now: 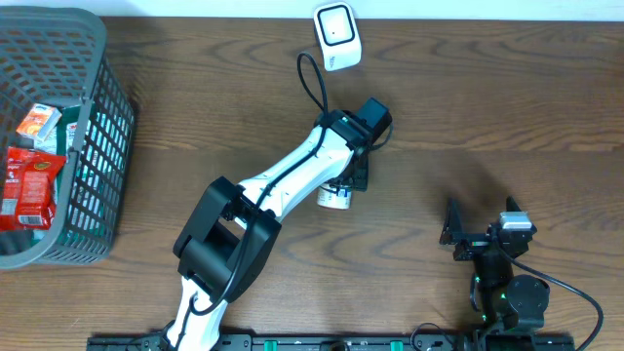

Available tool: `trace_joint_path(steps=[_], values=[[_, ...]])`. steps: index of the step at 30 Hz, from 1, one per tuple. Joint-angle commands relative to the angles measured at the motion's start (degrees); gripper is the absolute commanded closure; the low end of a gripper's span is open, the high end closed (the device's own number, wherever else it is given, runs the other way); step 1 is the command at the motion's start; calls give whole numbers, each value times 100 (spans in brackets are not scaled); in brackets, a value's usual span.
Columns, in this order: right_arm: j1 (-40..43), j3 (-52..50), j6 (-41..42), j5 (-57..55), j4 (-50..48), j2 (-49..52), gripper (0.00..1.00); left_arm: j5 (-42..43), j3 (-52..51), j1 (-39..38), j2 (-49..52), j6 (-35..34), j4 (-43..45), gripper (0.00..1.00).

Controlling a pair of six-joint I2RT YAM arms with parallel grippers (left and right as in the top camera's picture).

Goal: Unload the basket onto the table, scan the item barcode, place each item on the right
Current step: 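Hold the jar lid under the scanner with the left gripper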

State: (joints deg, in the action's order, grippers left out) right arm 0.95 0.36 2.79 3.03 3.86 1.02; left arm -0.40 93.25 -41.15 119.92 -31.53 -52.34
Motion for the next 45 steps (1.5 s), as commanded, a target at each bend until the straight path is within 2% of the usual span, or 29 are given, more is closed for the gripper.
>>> trace_joint_path(steps=[1,3,5,14,16,30,38,45], values=[[72,-7,-4,4,22,-11,1,-33,-286,-81,66,-72,227,44],[72,-7,-4,4,24,-11,1,-35,-380,-79,66,-72,315,38],[72,-7,-4,4,24,-11,1,-33,-442,-79,66,-70,374,37],[72,-7,-4,4,22,-11,1,-31,-431,-76,61,-26,509,12],[72,-7,-7,4,22,-11,1,-31,-400,-76,61,-22,509,9],[72,-7,-4,4,22,-9,1,-31,-328,-68,-164,87,201,8],[72,-7,-4,4,24,-9,1,203,-328,-68,-199,387,-66,8],[72,-7,-4,2,22,-2,1,592,-328,-68,-203,560,-59,21]])
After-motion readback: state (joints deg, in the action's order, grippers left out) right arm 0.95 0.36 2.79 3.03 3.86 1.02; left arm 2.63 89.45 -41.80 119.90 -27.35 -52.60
